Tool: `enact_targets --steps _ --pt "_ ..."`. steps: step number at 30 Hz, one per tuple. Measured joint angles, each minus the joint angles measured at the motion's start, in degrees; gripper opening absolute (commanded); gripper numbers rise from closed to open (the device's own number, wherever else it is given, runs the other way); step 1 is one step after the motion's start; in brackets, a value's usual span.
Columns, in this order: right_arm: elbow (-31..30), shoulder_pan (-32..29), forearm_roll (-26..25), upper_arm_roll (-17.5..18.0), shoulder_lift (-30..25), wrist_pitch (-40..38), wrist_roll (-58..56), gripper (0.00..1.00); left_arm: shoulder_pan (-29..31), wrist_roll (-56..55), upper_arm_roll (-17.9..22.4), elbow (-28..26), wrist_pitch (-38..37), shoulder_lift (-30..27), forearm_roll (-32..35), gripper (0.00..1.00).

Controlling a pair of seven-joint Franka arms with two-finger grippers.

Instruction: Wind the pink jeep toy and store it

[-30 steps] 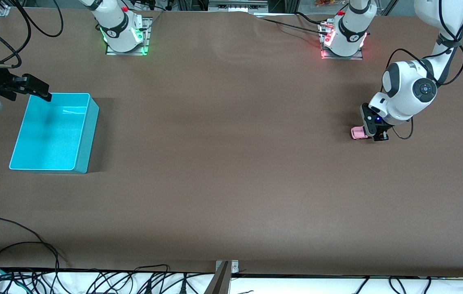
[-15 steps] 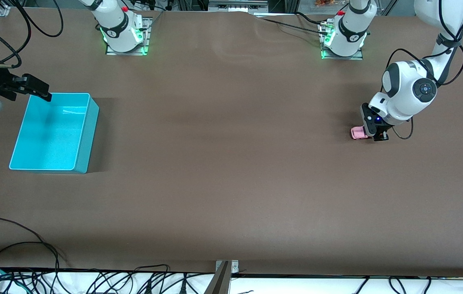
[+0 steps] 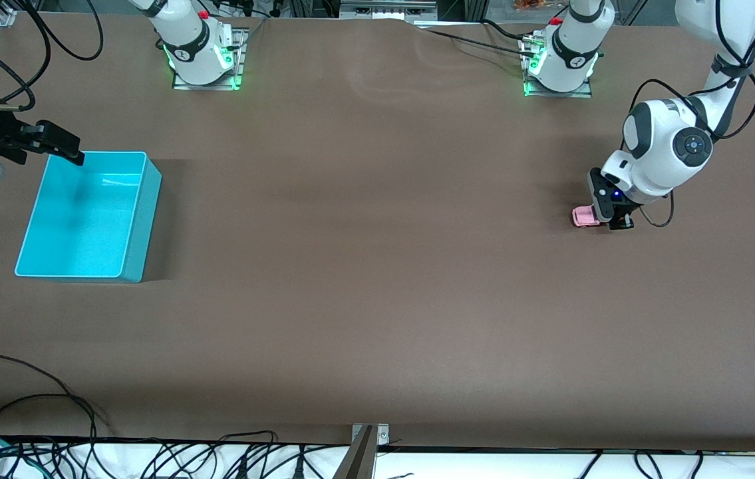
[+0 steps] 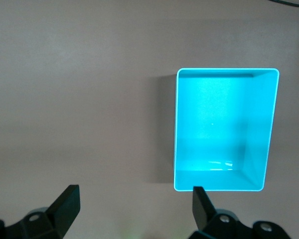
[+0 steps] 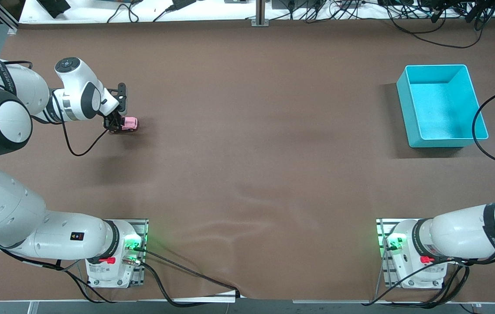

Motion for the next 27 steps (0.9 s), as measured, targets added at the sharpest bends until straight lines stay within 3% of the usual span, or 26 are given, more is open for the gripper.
enact_targets --steps 7,12,15,27 --pt "0.0 0.0 0.0 0.0 0.0 0.0 0.0 1.00 0.0 0.2 0.2 0.1 0.5 0.2 -0.4 0.05" --pt "0.0 0.0 0.0 0.0 0.0 0.0 0.0 1.00 -0.2 7.3 6.5 2.3 2.7 2.4 -1.9 0.05" --pt "0.0 0.0 0.0 0.0 0.0 0.0 0.0 1.00 0.5 9.8 8.4 3.3 2.7 3.3 -1.9 0.05" --pt "0.0 0.0 0.0 0.0 0.0 0.0 0.0 1.00 0.6 10.6 8.8 3.7 2.7 3.7 -1.9 0.05"
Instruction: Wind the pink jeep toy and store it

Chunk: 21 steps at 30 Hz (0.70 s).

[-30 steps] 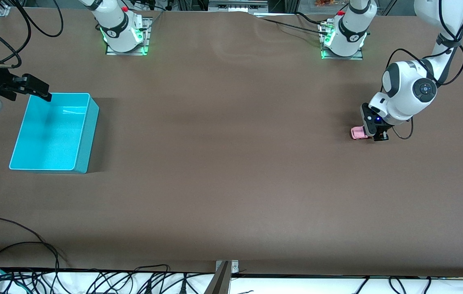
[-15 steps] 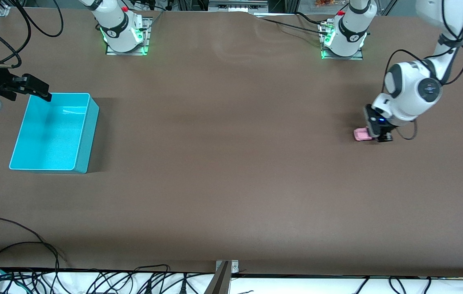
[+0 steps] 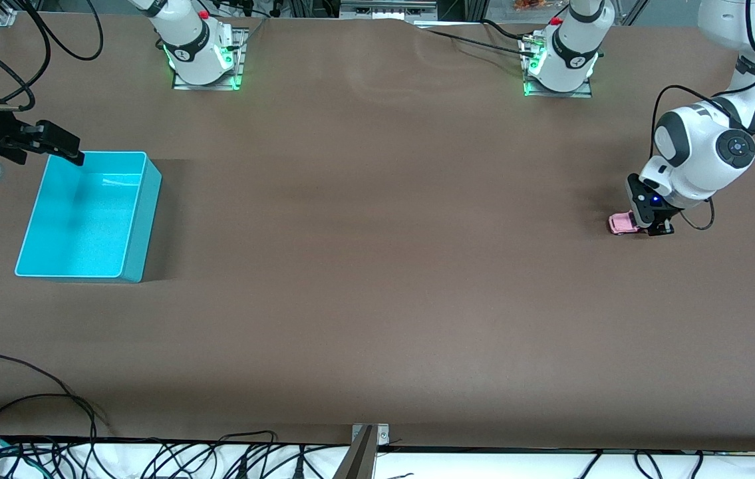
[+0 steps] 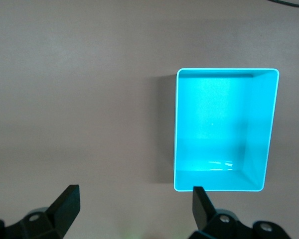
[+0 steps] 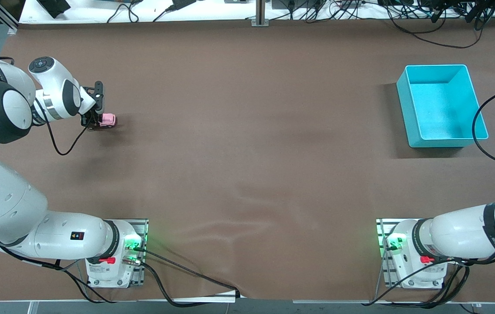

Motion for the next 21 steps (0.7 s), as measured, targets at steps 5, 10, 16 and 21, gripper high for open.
enact_targets --steps 5,10,16,21 --pt "0.0 0.0 0.0 0.0 0.0 0.0 0.0 1.00 0.1 1.6 0.8 0.2 0.2 0.2 0.0 0.05" --pt "0.0 0.0 0.0 0.0 0.0 0.0 0.0 1.00 0.6 3.8 2.4 0.7 0.9 0.8 -0.1 0.05" --pt "0.0 0.0 0.0 0.0 0.0 0.0 0.0 1.00 1.3 4.7 2.9 1.1 1.2 1.3 -0.1 0.06" --pt "0.0 0.0 0.0 0.0 0.0 0.0 0.0 1.00 2.4 6.9 3.4 1.5 1.6 1.6 -0.1 0.05"
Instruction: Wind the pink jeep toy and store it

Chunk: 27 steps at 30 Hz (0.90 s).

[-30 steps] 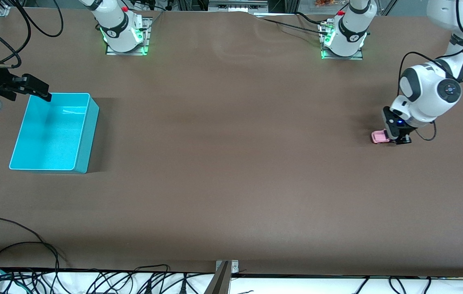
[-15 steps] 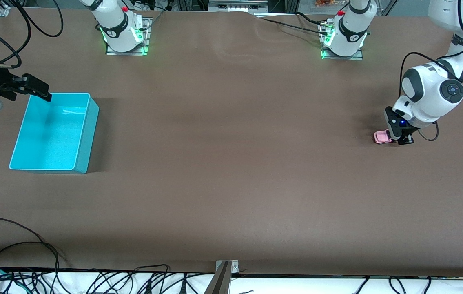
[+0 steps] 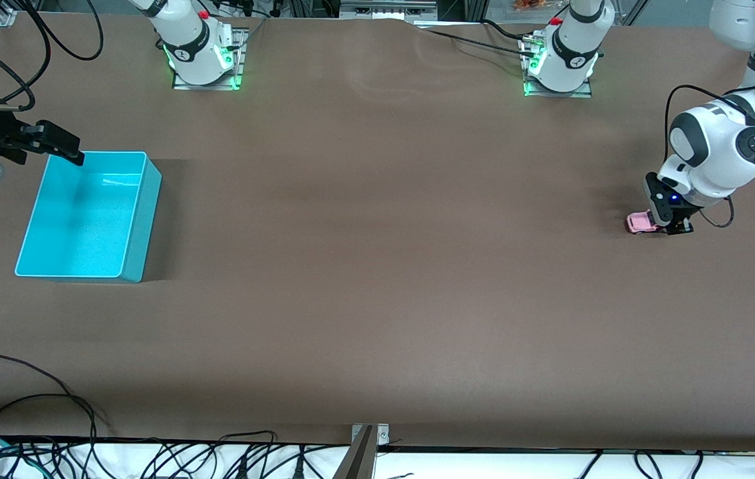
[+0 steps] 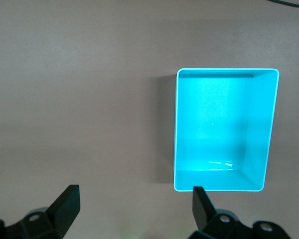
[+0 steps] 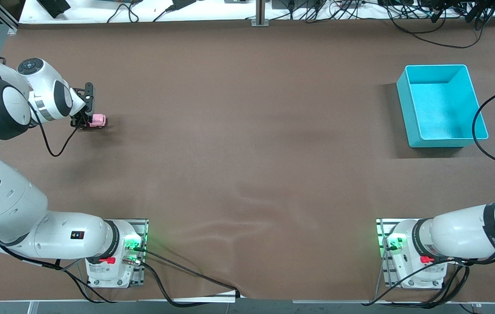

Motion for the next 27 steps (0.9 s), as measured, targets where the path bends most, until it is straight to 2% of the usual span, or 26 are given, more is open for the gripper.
enact_targets --steps 6,12,13,15,20,27 --pt "0.0 0.0 0.0 0.0 0.0 0.0 0.0 1.00 1.1 2.5 1.0 0.9 0.5 0.9 0.0 0.06" --pt "0.0 0.0 0.0 0.0 0.0 0.0 0.0 1.00 1.2 2.8 1.0 1.1 0.5 1.0 0.0 0.17" --pt "0.0 0.0 0.0 0.0 0.0 0.0 0.0 1.00 1.2 2.9 1.0 1.2 0.5 1.1 0.0 0.33" --pt "0.0 0.0 0.0 0.0 0.0 0.0 0.0 1.00 1.2 3.2 1.0 1.3 0.5 1.2 0.0 1.00" --pt "0.0 0.0 0.0 0.0 0.0 0.0 0.0 1.00 1.1 3.3 0.9 2.5 0.4 1.3 0.0 1.00" --pt "0.0 0.0 0.0 0.0 0.0 0.0 0.0 1.00 1.0 3.3 0.9 6.0 -4.2 1.3 0.0 1.00"
